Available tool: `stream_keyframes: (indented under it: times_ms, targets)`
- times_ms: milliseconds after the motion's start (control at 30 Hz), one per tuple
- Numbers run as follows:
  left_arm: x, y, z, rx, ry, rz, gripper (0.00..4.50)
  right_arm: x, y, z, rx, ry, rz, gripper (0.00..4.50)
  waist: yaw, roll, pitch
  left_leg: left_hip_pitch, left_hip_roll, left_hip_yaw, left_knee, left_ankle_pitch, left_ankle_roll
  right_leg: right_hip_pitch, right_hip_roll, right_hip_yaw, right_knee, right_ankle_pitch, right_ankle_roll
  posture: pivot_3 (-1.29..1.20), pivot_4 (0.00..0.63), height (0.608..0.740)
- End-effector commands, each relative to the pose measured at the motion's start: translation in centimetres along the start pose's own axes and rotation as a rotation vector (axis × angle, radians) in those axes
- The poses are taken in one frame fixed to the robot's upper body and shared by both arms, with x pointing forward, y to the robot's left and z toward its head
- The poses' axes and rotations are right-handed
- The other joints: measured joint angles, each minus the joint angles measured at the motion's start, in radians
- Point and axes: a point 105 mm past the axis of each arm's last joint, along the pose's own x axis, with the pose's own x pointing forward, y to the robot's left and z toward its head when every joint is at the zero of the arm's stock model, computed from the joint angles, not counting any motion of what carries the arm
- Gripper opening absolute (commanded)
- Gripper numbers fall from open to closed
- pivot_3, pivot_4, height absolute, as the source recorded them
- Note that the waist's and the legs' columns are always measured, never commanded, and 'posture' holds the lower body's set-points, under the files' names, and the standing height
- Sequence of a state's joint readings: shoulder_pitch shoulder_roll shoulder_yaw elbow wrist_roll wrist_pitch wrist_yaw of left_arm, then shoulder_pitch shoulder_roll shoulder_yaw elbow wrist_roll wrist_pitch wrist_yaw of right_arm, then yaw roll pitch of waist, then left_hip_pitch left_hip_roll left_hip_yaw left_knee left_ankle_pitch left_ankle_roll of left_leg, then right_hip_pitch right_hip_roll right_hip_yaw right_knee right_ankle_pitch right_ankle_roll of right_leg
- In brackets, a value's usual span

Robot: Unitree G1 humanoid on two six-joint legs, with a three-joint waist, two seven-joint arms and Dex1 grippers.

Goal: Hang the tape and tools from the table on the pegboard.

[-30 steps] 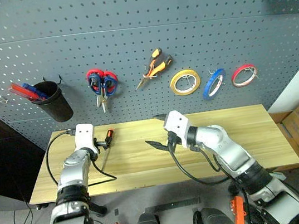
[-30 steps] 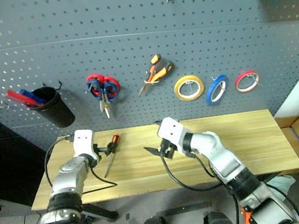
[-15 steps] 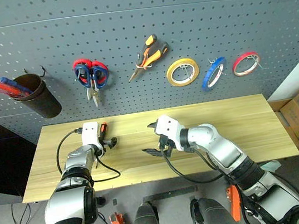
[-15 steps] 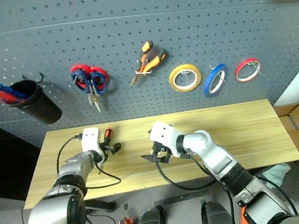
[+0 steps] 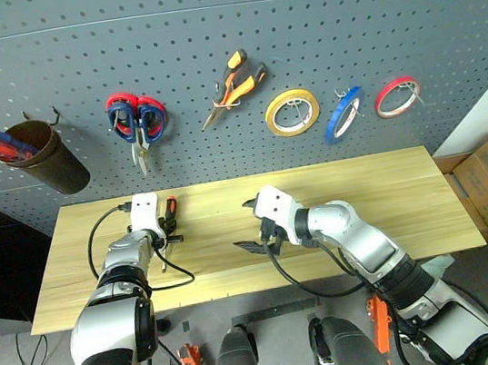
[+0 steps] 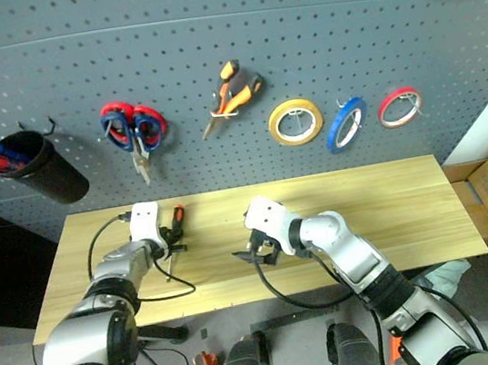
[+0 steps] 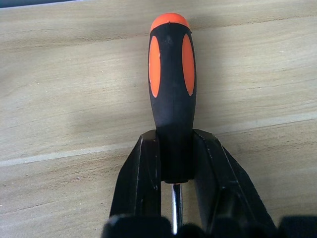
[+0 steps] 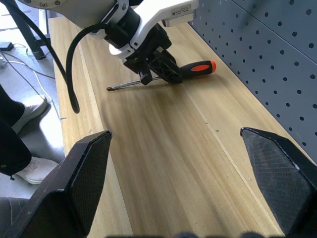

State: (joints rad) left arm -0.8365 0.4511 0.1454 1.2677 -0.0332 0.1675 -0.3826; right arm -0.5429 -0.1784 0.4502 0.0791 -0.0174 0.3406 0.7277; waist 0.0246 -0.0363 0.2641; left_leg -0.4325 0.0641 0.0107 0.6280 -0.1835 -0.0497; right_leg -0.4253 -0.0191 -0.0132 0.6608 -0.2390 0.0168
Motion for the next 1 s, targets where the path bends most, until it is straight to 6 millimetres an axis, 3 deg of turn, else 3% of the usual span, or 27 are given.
stream_keyframes:
  times_ms: [33,167,267,400,500,600,733,867,1000]
  targets:
    - [-0.2,0.5,0.8,0.037,-0.021,0.014,0.58,-0.3,-0.2,1.6,-0.026,-0.067,0.006,4.50,0.000,0.000,0.000,0.000,0.000,0.000,0.000,0.000,0.000,0.000,0.000,0.000,0.000,0.000,0.000,0.09,0.278,0.740]
    - [-0.5,0.6,1.3,0.173,-0.064,0.017,0.58,-2.0,0.0,1.9,0.035,-0.120,0.020,4.50,0.001,0.000,0.000,0.000,0.000,0.000,0.000,0.000,0.000,0.000,0.000,0.000,0.000,0.000,0.000,0.10,0.254,0.740]
    - [-1.7,0.4,2.1,0.280,-0.180,0.039,0.58,-4.3,-0.1,2.6,0.101,-0.179,-0.018,4.50,0.001,-0.001,-0.001,0.000,0.000,0.001,-0.001,-0.001,-0.002,0.000,0.000,0.000,-0.001,0.000,0.000,0.11,0.222,0.740]
    - [-6.6,-2.1,3.2,0.384,-0.381,0.065,0.58,-7.1,-0.1,4.8,0.220,-0.296,-0.077,4.50,-0.001,-0.001,-0.002,-0.001,0.001,0.000,-0.002,-0.004,-0.007,-0.001,-0.003,0.001,-0.001,0.002,-0.003,0.14,0.188,0.740]
    - [-10.2,-3.2,1.5,0.413,-0.425,0.142,0.58,-8.2,0.1,6.5,0.260,-0.375,-0.112,4.50,0.003,-0.001,-0.006,-0.001,0.001,-0.002,-0.003,-0.005,-0.009,0.000,-0.005,0.001,-0.001,0.001,-0.002,0.17,0.156,0.740]
    - [-14.7,-1.9,0.7,0.442,-0.506,0.374,0.58,-8.8,-0.2,8.9,0.293,-0.501,-0.153,4.50,0.001,-0.001,-0.025,0.000,0.002,-0.001,-0.004,-0.005,-0.009,0.000,-0.003,0.000,-0.002,-0.002,0.002,0.20,0.127,0.740]
    - [-19.0,-0.5,3.9,0.470,-0.664,0.593,0.58,-9.0,-1.1,11.5,0.352,-0.661,-0.184,4.50,0.027,-0.004,-0.044,0.000,0.002,-0.002,-0.004,-0.005,-0.009,0.000,0.000,-0.002,-0.004,-0.002,0.002,0.25,0.096,0.740]
    - [-20.4,1.3,9.3,0.462,-0.817,0.708,0.58,-8.3,-1.8,13.2,0.367,-0.728,-0.181,4.50,0.064,-0.001,-0.070,0.000,0.002,-0.002,-0.004,-0.006,-0.010,0.002,0.000,-0.004,-0.011,0.003,-0.006,0.28,0.072,0.740]
    - [-20.1,2.5,16.1,0.446,-0.947,0.706,0.58,-7.1,-2.7,14.4,0.331,-0.750,-0.187,4.50,0.084,-0.008,-0.096,0.000,0.002,0.000,-0.003,-0.005,-0.010,0.005,-0.001,-0.006,-0.019,0.008,-0.010,0.29,0.052,0.740]
